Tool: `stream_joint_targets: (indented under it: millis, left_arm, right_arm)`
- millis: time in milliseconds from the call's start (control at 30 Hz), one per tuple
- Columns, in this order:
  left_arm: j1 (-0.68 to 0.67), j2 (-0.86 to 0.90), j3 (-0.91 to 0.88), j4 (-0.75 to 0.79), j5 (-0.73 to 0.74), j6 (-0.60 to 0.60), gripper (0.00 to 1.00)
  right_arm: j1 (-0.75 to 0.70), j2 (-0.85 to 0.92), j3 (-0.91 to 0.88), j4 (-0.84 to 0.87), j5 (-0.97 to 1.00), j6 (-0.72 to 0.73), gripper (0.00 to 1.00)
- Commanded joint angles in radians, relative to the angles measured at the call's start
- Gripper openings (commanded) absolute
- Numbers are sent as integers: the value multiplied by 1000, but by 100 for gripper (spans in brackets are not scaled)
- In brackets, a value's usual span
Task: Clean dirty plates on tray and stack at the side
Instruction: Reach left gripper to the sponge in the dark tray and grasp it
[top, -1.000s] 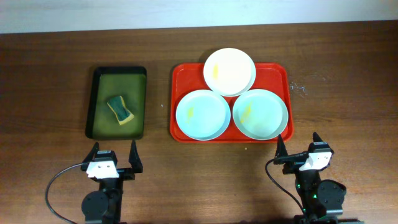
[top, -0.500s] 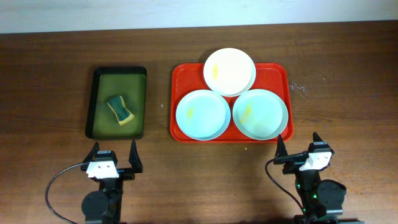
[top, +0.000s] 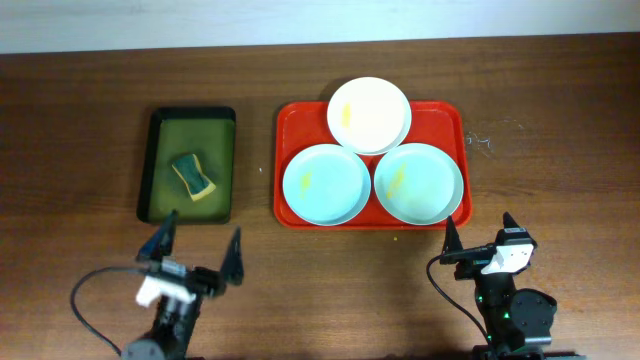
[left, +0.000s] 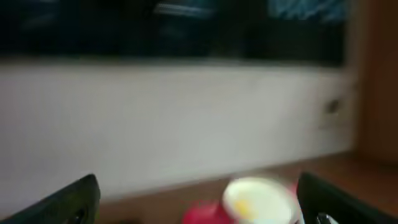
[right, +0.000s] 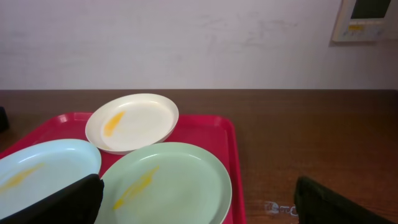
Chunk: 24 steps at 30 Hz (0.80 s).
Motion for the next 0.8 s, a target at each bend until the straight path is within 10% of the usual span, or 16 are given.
stream_joint_targets:
  millis: [0,133,400,633,767]
  left_arm:
    - [2,-5,1,215,236,-19,99]
    - [2,-5,60,237,222,-17,99]
    - [3,277,579,-474,-77,132,99]
    - [3,601,841,-636,117,136,99]
    - [3,800,1027,-846,-159,-7,99]
  right_arm:
    - [5,-7,-7,-3,8,0,98]
    - [5,-7,-7,-2,8,0,98]
    - [5,-7,-7,-2,8,0,98]
    - [5,-7,-7,-3,8,0,98]
    - [5,-7,-7,-3,8,0,99]
